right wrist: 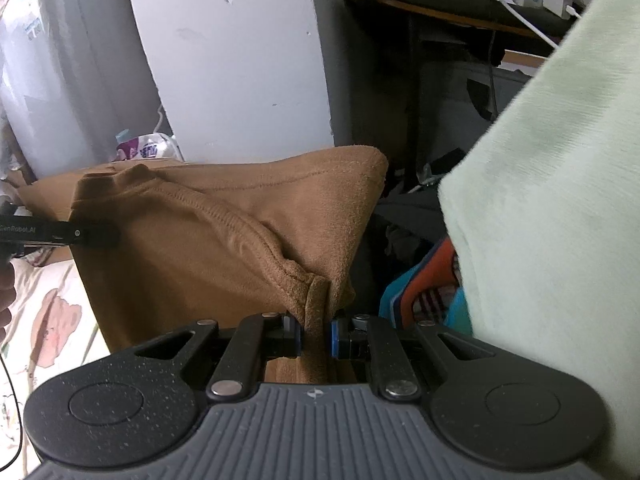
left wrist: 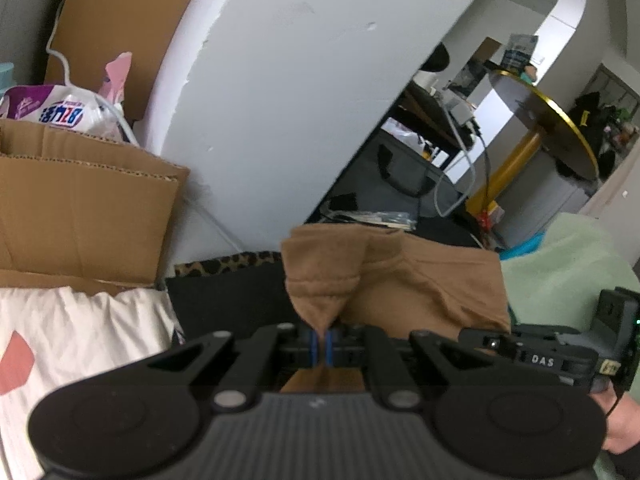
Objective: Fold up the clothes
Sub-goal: 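Carry the folded brown shirt with both tools toward the clothes pile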
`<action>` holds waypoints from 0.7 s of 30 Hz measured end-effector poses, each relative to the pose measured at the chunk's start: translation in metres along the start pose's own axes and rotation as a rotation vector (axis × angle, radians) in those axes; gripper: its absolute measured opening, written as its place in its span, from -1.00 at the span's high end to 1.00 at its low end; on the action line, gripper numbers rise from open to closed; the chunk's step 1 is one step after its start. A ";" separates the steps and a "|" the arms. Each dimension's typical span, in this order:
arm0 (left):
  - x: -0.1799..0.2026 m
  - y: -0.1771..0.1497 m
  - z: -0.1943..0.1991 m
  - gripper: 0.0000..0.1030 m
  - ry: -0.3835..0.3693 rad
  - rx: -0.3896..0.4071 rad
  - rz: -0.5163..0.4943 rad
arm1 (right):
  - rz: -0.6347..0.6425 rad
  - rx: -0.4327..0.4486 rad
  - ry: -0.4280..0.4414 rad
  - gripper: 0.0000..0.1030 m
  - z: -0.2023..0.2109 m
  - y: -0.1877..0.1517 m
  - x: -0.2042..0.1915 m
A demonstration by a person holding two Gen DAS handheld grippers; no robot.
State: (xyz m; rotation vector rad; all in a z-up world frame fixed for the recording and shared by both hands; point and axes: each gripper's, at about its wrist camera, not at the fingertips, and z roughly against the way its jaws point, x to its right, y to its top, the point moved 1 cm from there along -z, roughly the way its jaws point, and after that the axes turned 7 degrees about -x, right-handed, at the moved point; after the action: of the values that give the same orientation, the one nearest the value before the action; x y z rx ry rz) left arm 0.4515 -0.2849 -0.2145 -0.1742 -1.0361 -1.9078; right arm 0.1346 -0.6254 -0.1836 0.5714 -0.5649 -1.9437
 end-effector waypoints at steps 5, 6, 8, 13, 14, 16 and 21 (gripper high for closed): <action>-0.015 0.008 -0.020 0.92 0.042 -0.007 0.004 | -0.018 -0.002 -0.005 0.75 -0.026 0.007 0.003; -0.018 0.009 -0.025 0.92 0.050 -0.010 0.003 | -0.019 -0.006 -0.010 0.76 -0.031 0.006 0.004; -0.023 0.011 -0.034 0.92 0.064 -0.017 0.003 | -0.016 -0.012 -0.023 0.76 -0.038 0.005 0.005; -0.034 0.015 -0.055 0.92 0.095 -0.031 0.010 | -0.003 -0.027 -0.050 0.76 -0.055 0.003 0.008; -0.037 0.016 -0.060 0.92 0.098 -0.033 0.019 | -0.002 -0.030 -0.053 0.76 -0.059 0.003 0.009; -0.043 0.018 -0.068 0.92 0.106 -0.038 0.040 | -0.003 -0.036 -0.058 0.76 -0.065 0.003 0.013; -0.057 0.023 -0.089 0.91 0.137 -0.042 0.142 | -0.009 -0.050 -0.078 0.76 -0.090 0.009 0.019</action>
State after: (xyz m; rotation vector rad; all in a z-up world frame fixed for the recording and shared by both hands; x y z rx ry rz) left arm 0.5261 -0.3164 -0.2861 -0.1354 -0.8699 -1.7874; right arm 0.1878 -0.6582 -0.2511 0.4690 -0.5617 -1.9900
